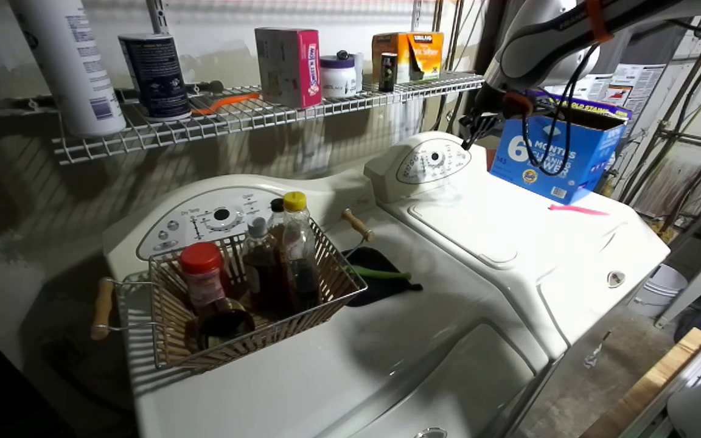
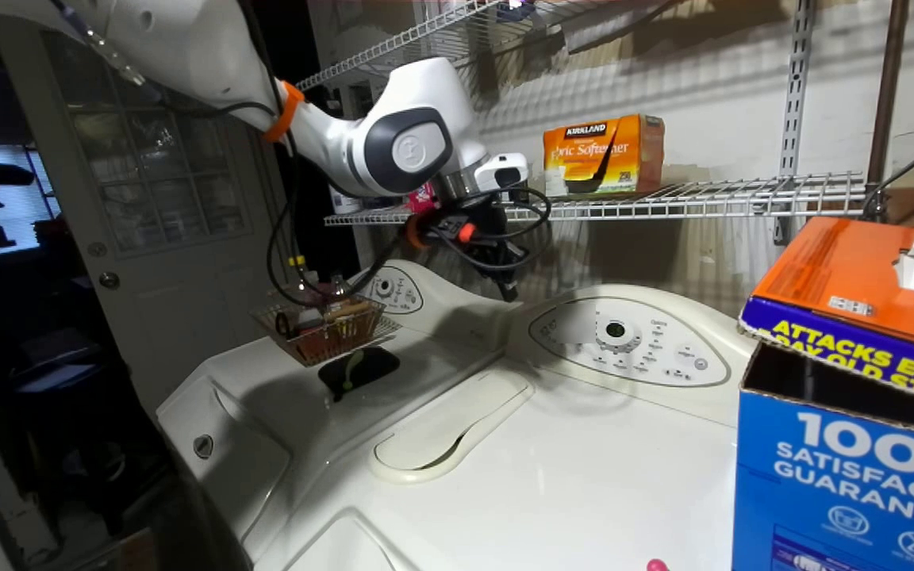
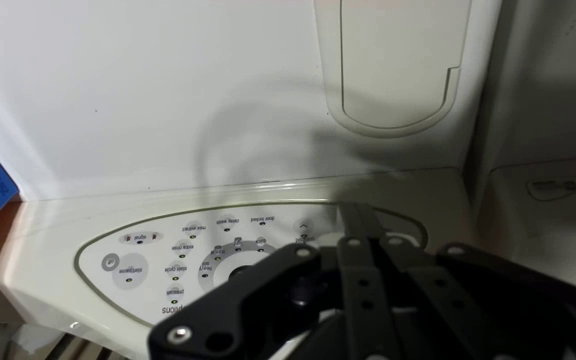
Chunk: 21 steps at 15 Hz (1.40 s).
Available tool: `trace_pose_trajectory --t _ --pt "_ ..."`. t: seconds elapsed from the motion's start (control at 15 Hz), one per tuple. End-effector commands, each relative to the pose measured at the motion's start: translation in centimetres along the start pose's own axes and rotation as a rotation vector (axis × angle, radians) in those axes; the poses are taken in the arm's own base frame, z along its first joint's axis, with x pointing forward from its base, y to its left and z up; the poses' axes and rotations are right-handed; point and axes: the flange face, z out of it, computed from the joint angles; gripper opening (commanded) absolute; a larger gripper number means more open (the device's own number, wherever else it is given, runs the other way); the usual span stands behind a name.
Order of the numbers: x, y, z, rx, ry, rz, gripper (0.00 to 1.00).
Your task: Press the third button from the left on the circular middle button display on the washing machine
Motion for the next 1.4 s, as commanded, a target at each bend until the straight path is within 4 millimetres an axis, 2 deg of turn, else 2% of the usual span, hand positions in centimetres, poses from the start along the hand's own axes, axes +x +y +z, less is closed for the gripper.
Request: trace_pose_trajectory --t 0.0,0.27,0.33,0.53,1.0,1.33 --pt "2.7 0.9 3.0 -0.002 0.02 -0.038 0.0" --pt "3.4 2.4 6.3 -0.008 0.059 -0.071 0.0" --pt "2.3 1.5 4.8 -0.015 0.034 -0.054 0.01" --pt "2.6 2.2 6.5 -0.021 0.039 -0.062 0.01" --pt "2.9 2.2 6.3 -0.021 0.047 -0.065 0.0" --pt "4.2 2.3 8.0 -0.024 0.028 -0.079 0.0"
